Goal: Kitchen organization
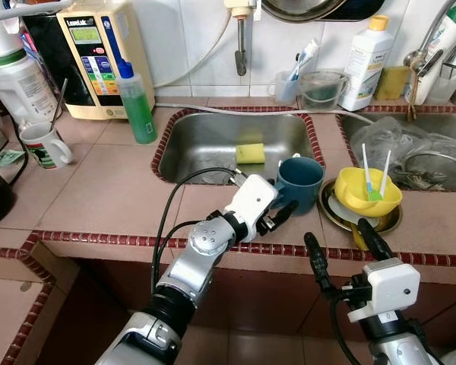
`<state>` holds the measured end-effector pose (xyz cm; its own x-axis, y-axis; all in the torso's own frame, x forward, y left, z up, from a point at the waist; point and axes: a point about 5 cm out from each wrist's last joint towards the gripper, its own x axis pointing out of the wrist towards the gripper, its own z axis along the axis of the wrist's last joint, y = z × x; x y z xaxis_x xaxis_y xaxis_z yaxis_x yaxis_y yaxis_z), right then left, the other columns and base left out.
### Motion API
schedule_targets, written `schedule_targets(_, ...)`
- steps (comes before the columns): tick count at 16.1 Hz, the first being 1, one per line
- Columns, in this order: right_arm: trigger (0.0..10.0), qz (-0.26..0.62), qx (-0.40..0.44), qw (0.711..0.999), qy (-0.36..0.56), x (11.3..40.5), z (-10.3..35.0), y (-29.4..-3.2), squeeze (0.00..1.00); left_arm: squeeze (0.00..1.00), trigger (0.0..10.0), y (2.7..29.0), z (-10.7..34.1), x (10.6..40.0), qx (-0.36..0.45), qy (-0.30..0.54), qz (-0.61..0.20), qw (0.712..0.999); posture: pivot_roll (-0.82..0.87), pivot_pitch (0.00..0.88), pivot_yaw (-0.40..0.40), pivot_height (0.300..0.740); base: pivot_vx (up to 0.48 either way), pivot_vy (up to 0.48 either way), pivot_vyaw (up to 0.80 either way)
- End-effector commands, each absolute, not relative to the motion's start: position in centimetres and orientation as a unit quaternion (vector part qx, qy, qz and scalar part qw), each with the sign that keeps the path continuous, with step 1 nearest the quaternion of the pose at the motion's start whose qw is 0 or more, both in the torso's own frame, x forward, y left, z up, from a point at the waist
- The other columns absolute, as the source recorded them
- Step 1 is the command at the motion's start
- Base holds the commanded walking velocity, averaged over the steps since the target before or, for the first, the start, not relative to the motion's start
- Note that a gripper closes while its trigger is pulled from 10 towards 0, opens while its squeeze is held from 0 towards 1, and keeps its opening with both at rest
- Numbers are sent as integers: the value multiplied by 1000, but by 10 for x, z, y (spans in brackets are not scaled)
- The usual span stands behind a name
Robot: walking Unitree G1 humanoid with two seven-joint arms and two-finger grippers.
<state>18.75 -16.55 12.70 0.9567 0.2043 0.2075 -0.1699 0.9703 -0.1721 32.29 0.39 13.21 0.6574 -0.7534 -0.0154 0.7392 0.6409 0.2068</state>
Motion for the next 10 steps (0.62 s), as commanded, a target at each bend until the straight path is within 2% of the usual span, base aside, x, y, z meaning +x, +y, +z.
schedule_targets(1, 10000, 98, -77, 986, -114, 187, 129, -163, 0, 0, 10000, 2, 129, 323, 115, -27, -411, 904, -238, 42, 103, 740, 0, 0, 0)
schedule_targets(7, 10000, 95, -74, 986, -112, 186, 129, -162, 0, 0, 10000, 1, 125, 325, 113, -9, -403, 908, -237, 46, 107, 740, 0, 0, 0)
schedule_targets(8, 10000, 94, -74, 986, -112, 185, 128, -162, 0, 0, 9490, 1, 124, 327, 109, 1, -397, 911, -237, 48, 107, 740, 0, 0, 0)
schedule_targets(9, 10000, 94, -74, 987, -111, 185, 128, -162, 0, 0, 1647, 1, 123, 328, 89, 14, -400, 912, -239, 48, 107, 740, 0, 0, 0)
schedule_targets(10, 10000, 94, -75, 987, -111, 184, 128, -162, 0, 0, 0, 1, 123, 329, 75, 17, -400, 913, -240, 48, 108, 740, 0, 0, 0)
